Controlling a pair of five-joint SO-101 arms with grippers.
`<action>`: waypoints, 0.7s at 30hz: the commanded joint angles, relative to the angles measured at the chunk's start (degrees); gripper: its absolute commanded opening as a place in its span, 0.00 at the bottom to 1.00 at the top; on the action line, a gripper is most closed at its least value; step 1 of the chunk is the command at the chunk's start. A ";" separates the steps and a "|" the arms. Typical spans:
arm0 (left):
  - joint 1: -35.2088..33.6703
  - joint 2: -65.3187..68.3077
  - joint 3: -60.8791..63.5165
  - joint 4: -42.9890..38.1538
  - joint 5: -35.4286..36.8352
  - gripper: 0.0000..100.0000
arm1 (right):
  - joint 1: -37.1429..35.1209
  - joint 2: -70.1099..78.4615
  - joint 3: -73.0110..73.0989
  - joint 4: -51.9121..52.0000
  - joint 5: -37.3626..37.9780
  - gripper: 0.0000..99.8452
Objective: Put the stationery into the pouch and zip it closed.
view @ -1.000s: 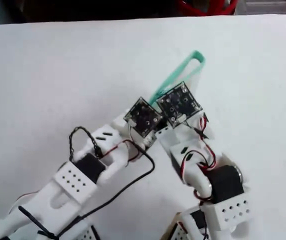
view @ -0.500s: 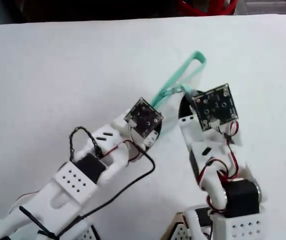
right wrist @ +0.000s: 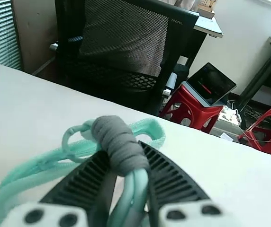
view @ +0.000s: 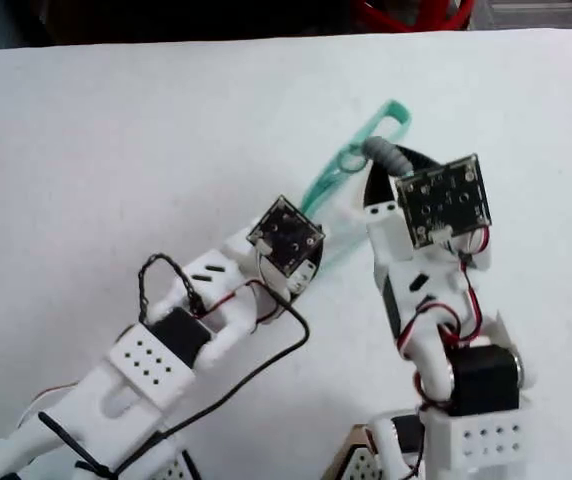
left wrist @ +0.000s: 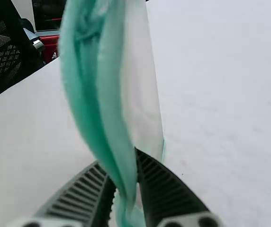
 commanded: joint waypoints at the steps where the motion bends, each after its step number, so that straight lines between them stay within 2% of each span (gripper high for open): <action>1: -0.92 -0.04 0.00 -0.88 0.62 0.02 | 3.91 3.30 -3.43 -5.85 -0.44 0.02; 8: -0.75 0.04 0.18 -0.88 0.62 0.02 | 7.78 6.99 -3.43 -12.09 -0.44 0.02; 15: -0.66 0.04 0.26 -0.79 0.62 0.02 | 10.51 7.78 -3.25 -13.41 -0.09 0.02; 18: -0.66 0.04 0.70 -0.97 0.62 0.02 | 11.74 7.78 -2.99 -11.91 -0.09 0.02; 21: -0.57 0.04 0.70 -0.97 0.62 0.02 | 11.21 7.25 -2.99 -4.18 -0.09 0.02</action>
